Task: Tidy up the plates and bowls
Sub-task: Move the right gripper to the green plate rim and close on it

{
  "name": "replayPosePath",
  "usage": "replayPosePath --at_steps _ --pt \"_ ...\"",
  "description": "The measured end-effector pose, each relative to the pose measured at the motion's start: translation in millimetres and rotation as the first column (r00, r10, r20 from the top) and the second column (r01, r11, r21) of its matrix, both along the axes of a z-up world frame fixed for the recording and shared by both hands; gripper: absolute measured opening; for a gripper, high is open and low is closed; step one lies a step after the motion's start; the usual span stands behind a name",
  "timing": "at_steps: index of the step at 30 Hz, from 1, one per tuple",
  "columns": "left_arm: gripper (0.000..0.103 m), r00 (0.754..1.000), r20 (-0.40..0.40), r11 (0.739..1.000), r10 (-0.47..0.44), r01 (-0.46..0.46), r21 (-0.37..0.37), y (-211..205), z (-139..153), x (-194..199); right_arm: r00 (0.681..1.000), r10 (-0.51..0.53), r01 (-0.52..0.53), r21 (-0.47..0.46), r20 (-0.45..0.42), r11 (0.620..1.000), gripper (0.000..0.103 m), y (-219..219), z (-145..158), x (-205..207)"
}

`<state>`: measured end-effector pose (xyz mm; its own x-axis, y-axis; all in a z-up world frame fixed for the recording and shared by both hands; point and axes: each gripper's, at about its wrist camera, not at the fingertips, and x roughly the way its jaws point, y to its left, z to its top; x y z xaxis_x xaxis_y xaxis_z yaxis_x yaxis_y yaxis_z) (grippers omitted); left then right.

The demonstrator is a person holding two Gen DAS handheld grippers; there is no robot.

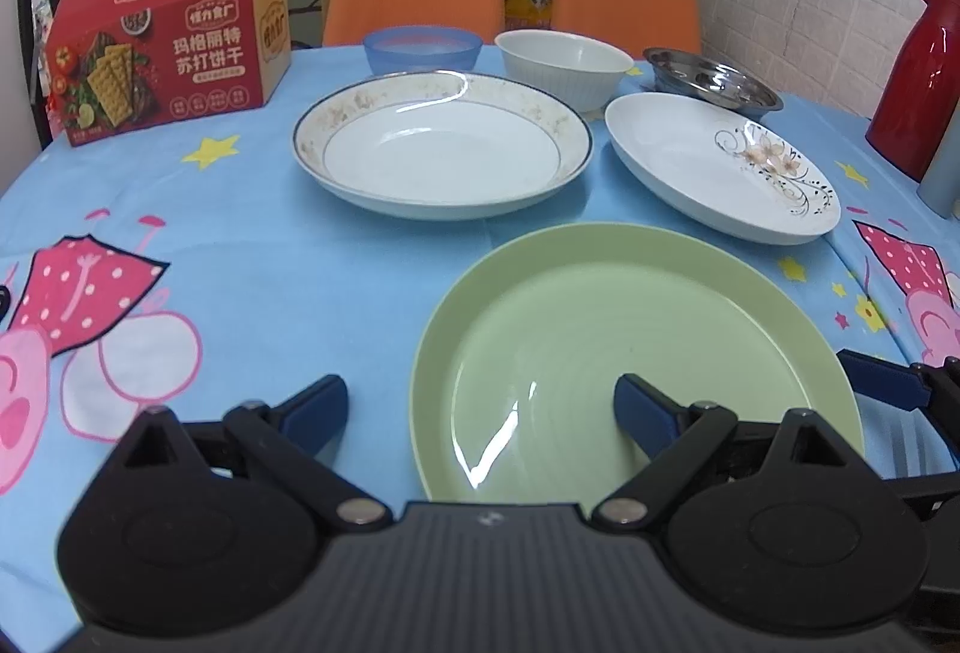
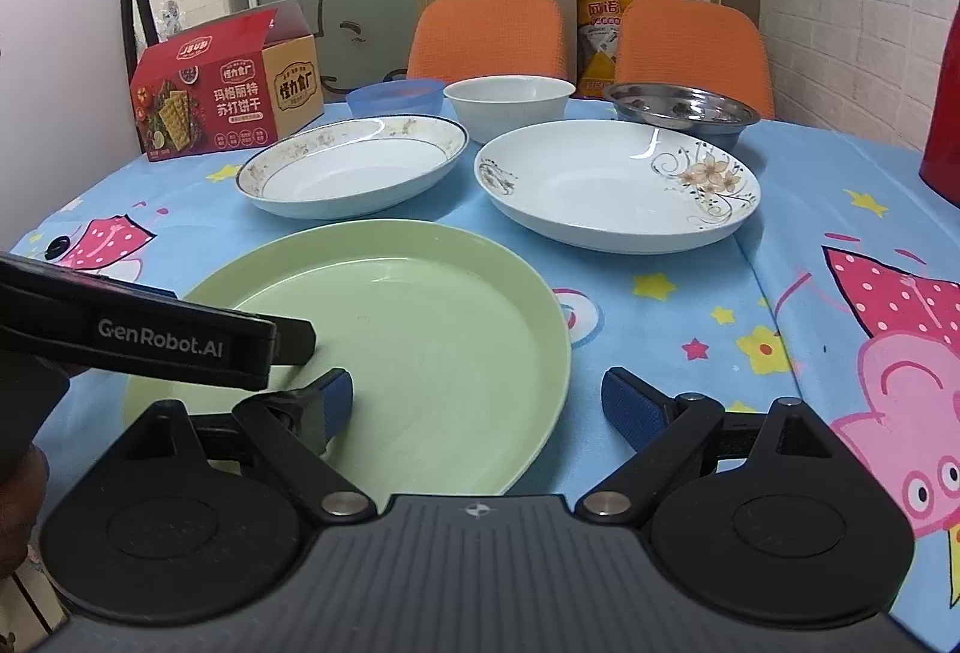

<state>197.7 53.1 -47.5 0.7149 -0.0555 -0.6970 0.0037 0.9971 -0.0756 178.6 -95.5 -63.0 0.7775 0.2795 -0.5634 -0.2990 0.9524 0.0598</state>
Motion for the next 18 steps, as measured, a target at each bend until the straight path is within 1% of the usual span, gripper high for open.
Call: replayPosePath --at_steps 3,18 --pt "0.091 1.000 0.005 1.000 0.000 0.000 0.002 -0.7 -0.7 -0.8 1.000 0.018 -0.018 -0.007 0.000 1.000 0.103 3.9 -0.7 -3.1" --pt "0.091 1.000 0.007 1.000 -0.011 0.011 0.000 -0.1 -0.2 -3.4 1.000 0.020 -0.020 -0.014 -0.007 1.000 0.103 8.0 -0.6 -5.7"
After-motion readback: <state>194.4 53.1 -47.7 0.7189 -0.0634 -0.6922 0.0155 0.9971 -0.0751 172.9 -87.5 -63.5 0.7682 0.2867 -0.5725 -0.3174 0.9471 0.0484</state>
